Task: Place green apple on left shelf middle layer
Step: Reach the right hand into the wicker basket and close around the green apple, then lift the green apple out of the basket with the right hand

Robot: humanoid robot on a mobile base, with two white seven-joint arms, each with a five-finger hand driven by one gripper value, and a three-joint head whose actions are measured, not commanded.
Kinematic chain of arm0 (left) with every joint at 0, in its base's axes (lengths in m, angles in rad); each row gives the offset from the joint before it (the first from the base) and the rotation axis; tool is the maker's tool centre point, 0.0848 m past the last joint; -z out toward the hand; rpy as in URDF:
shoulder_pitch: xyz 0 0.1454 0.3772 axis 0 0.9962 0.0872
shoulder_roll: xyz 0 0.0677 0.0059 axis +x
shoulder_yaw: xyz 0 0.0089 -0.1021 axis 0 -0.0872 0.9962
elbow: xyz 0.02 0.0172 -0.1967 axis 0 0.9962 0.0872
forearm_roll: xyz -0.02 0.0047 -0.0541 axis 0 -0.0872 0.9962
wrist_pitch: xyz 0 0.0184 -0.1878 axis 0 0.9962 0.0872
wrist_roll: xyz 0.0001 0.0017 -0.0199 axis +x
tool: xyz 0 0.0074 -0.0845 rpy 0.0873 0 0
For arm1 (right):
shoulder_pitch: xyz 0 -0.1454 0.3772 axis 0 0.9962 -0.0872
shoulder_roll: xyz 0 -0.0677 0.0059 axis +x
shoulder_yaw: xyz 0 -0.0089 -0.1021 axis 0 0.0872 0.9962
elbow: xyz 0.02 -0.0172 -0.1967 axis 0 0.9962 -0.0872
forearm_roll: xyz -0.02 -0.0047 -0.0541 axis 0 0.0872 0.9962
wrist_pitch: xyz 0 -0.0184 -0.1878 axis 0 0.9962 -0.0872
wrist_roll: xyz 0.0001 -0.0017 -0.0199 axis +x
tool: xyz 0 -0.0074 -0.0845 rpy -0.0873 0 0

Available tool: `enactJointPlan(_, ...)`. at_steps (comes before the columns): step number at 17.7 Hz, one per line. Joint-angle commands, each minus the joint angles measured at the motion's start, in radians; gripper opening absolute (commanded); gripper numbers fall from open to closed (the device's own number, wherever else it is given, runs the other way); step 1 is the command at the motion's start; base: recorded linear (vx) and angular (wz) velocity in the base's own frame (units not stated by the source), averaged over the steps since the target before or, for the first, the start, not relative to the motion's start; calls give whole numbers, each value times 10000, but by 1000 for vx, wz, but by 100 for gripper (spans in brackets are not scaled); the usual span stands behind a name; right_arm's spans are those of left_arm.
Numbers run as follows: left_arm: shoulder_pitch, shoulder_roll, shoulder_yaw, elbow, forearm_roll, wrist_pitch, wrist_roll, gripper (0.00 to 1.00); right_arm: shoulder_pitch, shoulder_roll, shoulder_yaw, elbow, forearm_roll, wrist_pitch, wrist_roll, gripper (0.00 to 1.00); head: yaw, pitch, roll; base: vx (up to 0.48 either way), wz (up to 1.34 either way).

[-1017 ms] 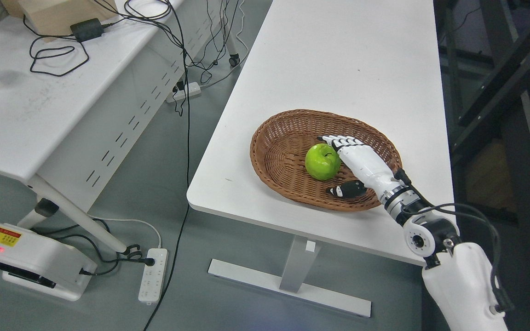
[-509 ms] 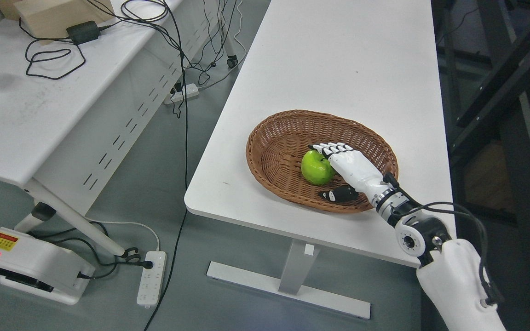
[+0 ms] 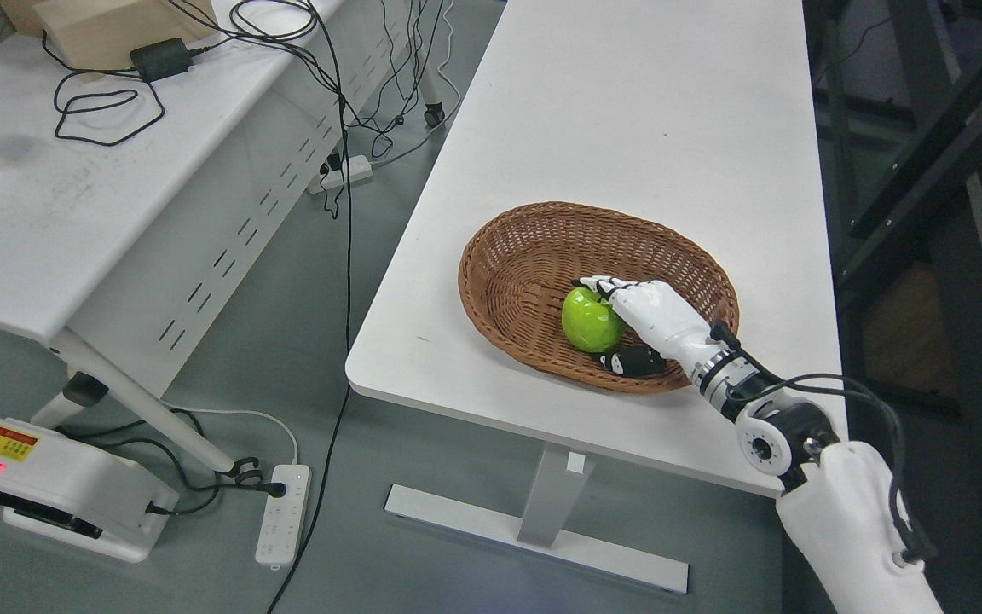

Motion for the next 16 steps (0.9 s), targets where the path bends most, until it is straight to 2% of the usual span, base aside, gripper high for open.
enactJointPlan(1,0,175,0,0,0,-3,5,100,56,-5,-1272,-78,-769,-93,575,0,0,0,0,-3,20)
enactJointPlan(3,0,175,0,0,0,-3,5,100,117,103,-1947,-536,-2117,349,1267,0,0,0,0,0,0)
enactJointPlan(5,0,175,0,0,0,-3,5,100,240,118,-2393,-1058,-2978,1268,1300,0,0,0,0,0,0)
enactJointPlan(9,0,175,0,0,0,-3,5,100,530,347,-3925,-1519,-4237,2083,1254,0,0,0,0,0,0)
enactJointPlan(13,0,175,0,0,0,-3,5,100,1067,823,-5550,-2133,-4838,2270,1193,0,0,0,0,0,0)
enactJointPlan(16,0,175,0,0,0,-3,5,100,1695,1618,-6718,-2638,-4839,2239,949,0,0,0,0,0,0)
